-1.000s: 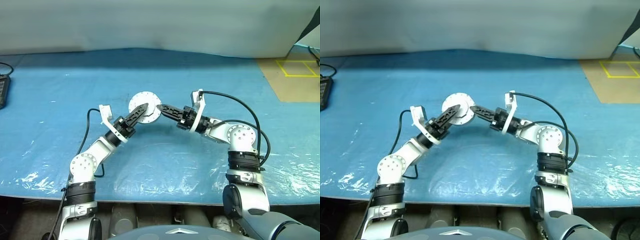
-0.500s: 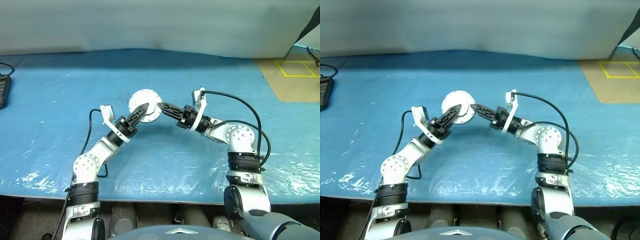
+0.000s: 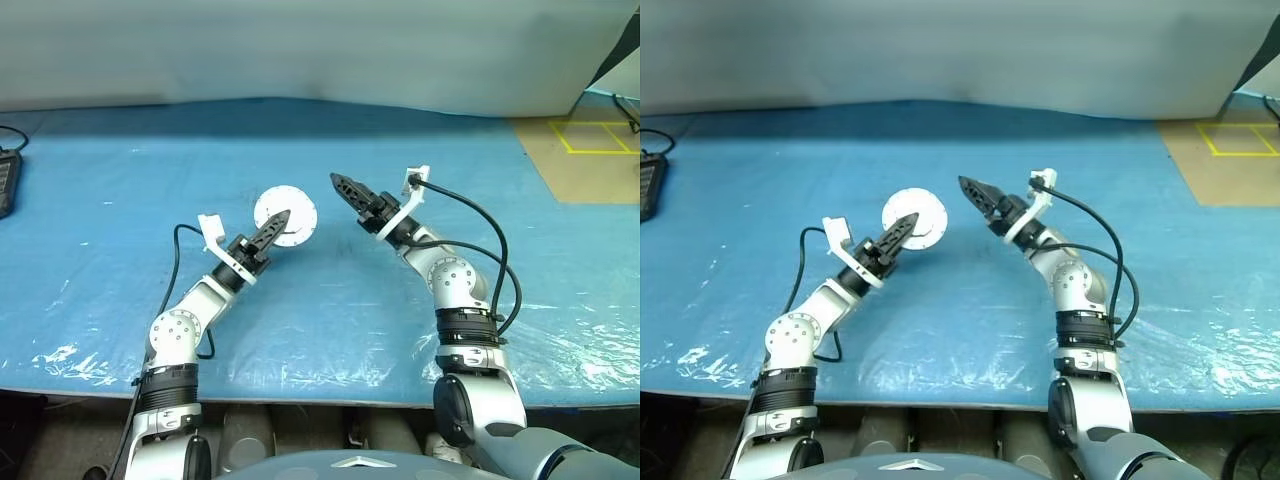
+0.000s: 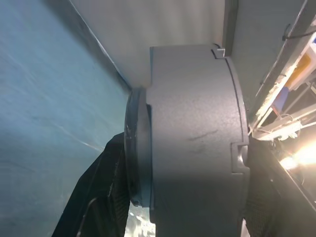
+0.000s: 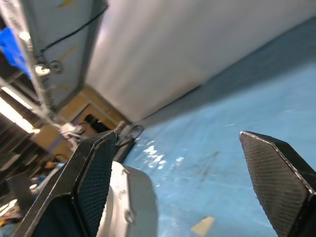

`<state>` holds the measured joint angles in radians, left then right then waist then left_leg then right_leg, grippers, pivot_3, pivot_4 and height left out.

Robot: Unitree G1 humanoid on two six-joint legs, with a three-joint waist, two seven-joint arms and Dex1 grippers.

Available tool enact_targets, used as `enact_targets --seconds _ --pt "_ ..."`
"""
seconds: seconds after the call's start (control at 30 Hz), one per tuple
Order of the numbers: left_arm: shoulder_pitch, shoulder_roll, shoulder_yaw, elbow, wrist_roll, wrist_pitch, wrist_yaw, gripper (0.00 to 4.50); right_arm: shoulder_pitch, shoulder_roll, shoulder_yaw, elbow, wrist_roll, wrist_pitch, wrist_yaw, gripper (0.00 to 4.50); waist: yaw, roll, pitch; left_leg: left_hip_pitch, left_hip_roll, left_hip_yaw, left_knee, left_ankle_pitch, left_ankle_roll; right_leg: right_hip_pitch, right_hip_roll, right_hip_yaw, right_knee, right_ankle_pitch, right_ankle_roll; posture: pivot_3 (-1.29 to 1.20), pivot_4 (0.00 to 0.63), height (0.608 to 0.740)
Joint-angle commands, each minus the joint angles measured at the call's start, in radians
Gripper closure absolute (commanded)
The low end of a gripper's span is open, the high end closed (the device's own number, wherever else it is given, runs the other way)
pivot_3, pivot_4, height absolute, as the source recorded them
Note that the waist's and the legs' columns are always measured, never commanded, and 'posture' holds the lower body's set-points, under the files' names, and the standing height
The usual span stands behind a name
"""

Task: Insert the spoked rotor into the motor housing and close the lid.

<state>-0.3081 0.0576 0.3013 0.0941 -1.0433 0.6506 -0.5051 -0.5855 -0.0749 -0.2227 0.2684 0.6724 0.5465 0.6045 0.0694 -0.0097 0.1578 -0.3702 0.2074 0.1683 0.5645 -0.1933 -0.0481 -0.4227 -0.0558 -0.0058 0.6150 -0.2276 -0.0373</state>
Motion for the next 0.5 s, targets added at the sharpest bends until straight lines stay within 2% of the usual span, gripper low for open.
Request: enact_targets --seconds 0.03,0.17,0.5 --pt "-0.094 0.004 0.102 0.07 0.064 -0.192 0.062 1.87 -0.022 -0.021 0.008 0.01 -0.029 -0.051 0.02 0.29 -0.001 0.0 0.0 0.0 0.0 0.0 0.001 0.0 0.0 0.0 0.0 0.0 0.0 0.0 0.0 0.0 0.15 0.74" --pt "-0.204 0.053 0.191 0.26 0.16 -0.365 0.149 1.87 -0.007 -0.056 0.043 0.015 -0.031 -0.014 0.096 0.29 -0.005 -0.001 0.0 0.0 0.0 -0.001 0.002 0.0 0.0 0.0 0.0 0.001 0.001 0.0 0.0 0.0 0.15 0.74" --pt "-0.459 0.153 0.251 0.729 0.301 -0.529 0.195 1.87 0.005 -0.049 0.064 -0.004 -0.049 -0.028 0.111 0.29 0.01 -0.005 0.003 -0.008 -0.001 -0.012 0.007 0.002 0.003 0.0 0.0 -0.007 0.003 0.001 0.001 0.0 0.15 0.74"
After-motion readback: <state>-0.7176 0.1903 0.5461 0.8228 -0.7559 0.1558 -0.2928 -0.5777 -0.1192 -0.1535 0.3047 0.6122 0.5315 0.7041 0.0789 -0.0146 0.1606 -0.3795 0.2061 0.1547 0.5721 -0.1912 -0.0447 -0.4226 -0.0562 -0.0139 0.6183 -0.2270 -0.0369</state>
